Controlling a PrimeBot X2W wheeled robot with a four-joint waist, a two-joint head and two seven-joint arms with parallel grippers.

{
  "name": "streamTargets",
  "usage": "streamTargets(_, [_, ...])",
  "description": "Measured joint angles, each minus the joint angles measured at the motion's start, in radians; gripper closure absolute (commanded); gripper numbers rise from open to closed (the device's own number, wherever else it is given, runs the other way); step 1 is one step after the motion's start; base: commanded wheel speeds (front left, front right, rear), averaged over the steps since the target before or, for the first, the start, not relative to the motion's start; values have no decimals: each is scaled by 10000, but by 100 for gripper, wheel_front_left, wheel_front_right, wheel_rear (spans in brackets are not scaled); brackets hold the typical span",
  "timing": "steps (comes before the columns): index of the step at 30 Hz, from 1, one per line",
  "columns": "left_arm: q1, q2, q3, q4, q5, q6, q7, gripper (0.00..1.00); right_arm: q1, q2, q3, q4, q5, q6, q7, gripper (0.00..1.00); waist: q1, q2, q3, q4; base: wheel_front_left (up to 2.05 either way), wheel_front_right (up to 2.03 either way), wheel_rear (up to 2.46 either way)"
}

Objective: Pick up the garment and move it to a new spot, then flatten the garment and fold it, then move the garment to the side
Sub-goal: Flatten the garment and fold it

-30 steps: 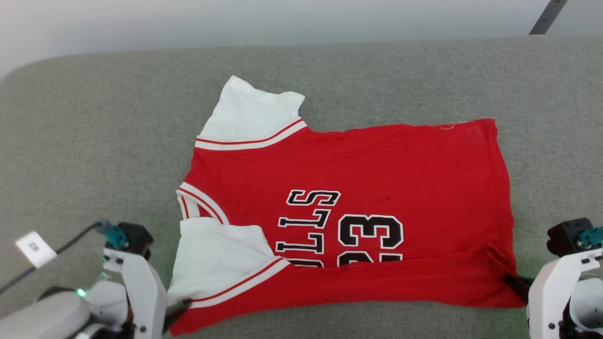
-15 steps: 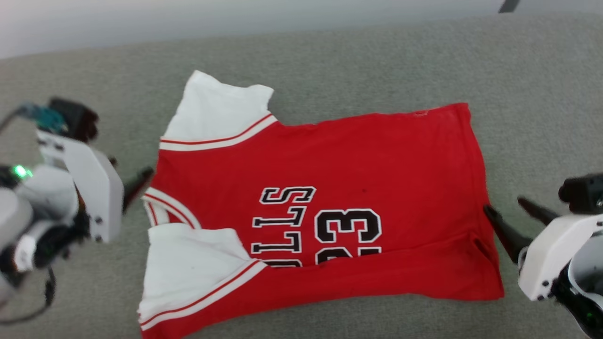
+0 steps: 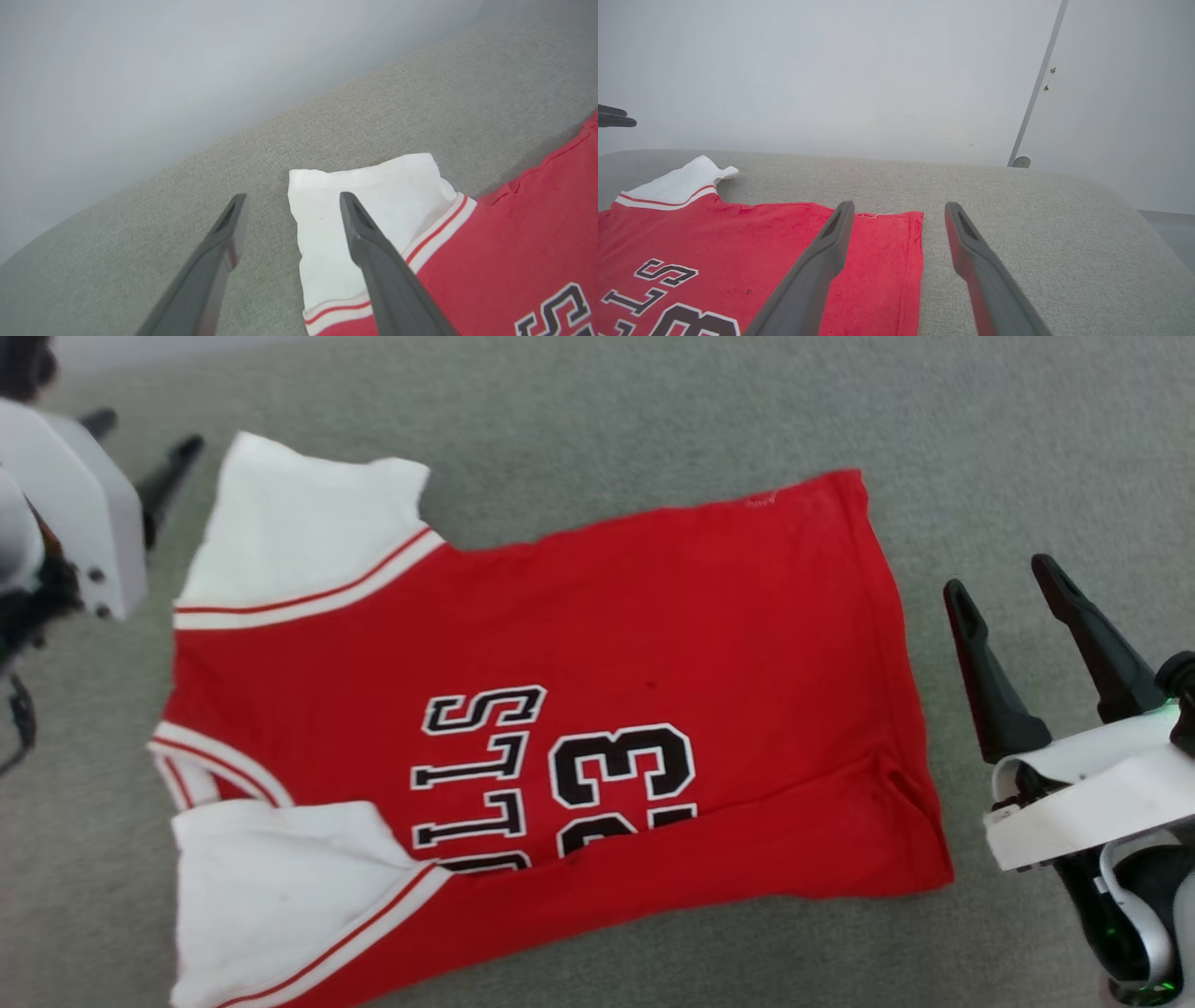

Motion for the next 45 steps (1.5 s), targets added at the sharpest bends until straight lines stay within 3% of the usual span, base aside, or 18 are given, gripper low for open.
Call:
streamTargets(9, [-1253, -370, -207, 1701, 134, -890, 1363, 0, 78, 539, 305, 157, -77, 0, -449, 0, 0, 0, 932, -688, 0, 0, 0])
streamTargets(19, [-2019, -742, -470, 3218, -330, -1035, 3639, 2, -114, 500, 539, 456, 426, 0, -464, 0, 0, 0, 1622, -1248, 0, 0, 0])
streamTargets(20, [-2093, -771, -464, 3300, -410, -972, 3831, 51, -158, 479, 537, 451, 485, 0, -389, 0, 0, 0, 1661, -1270, 0, 0, 0])
streamTargets(21, [-2133, -807, -458, 3365, -460, -959, 3986, 83, -185, 454, 554, 445, 562, 0, -290, 0, 0, 0, 1693, -1284, 0, 0, 0])
streamTargets(22, [-2174, -830, -439, 3396, -500, -957, 4061, 100, -253, 410, 593, 430, 640, 0, -161, 0, 0, 0, 1719, -1293, 0, 0, 0])
streamTargets(32, [-2319, -1244, -464, 3555, -579, -1057, 4086, 100, -2687, -215, 591, 863, 1241, 0, 2320, 0, 0, 0, 1784, -1062, 0, 0, 0])
streamTargets(45, [-2701, -2048, -531, 3856, -443, -1373, 3684, 100, -6573, -1195, 2186, 4855, 2539, 2, 4788, 0, 0, 0, 1995, -358, 0, 0, 0])
